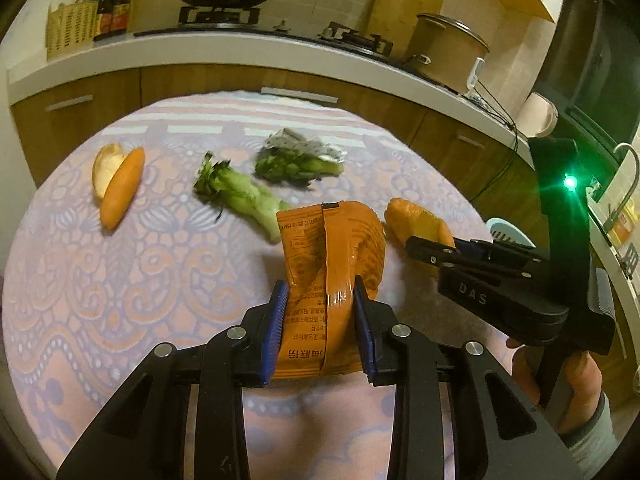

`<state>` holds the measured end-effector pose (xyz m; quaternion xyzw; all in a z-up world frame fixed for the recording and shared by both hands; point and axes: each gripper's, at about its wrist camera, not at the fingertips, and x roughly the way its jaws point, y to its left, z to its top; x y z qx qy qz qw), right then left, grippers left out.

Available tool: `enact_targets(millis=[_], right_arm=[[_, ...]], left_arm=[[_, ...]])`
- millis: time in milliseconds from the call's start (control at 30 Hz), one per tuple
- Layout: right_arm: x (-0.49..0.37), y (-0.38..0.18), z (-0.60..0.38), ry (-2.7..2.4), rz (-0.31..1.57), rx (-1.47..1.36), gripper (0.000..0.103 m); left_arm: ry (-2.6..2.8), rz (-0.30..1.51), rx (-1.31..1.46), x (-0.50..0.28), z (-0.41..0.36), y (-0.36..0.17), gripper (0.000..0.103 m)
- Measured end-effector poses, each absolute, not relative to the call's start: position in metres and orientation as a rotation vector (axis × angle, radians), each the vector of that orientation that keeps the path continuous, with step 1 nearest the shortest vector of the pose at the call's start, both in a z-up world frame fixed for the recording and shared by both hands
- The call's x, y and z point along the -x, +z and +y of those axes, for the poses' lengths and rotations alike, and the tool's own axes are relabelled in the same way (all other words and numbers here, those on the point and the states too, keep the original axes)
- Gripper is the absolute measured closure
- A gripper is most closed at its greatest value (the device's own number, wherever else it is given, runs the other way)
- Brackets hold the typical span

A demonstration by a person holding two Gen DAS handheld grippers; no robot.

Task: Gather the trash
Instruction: 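Grasp an orange wrapper with the left tool while the right tool grasps the orange peel, then carry the wrapper and orange peel over the blue basket and release both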

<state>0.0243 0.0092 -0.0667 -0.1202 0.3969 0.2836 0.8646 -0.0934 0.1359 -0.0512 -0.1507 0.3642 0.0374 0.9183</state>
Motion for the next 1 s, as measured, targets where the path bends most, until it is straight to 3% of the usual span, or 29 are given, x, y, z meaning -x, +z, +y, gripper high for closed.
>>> enact_targets(millis=[533,1000], right_arm=[[-0.036,0.003,-0.117,0.460,0.713,0.049,0.085],[-0.064,0.002,-0.244,0.266,0.704,-0.109,0.085]], left_arm=[[-0.089,0.668,0.186,0.044,0.059,0.010,0.073],[-0.314,0.741,0.113,-0.038,-0.050,0.012,0.073]])
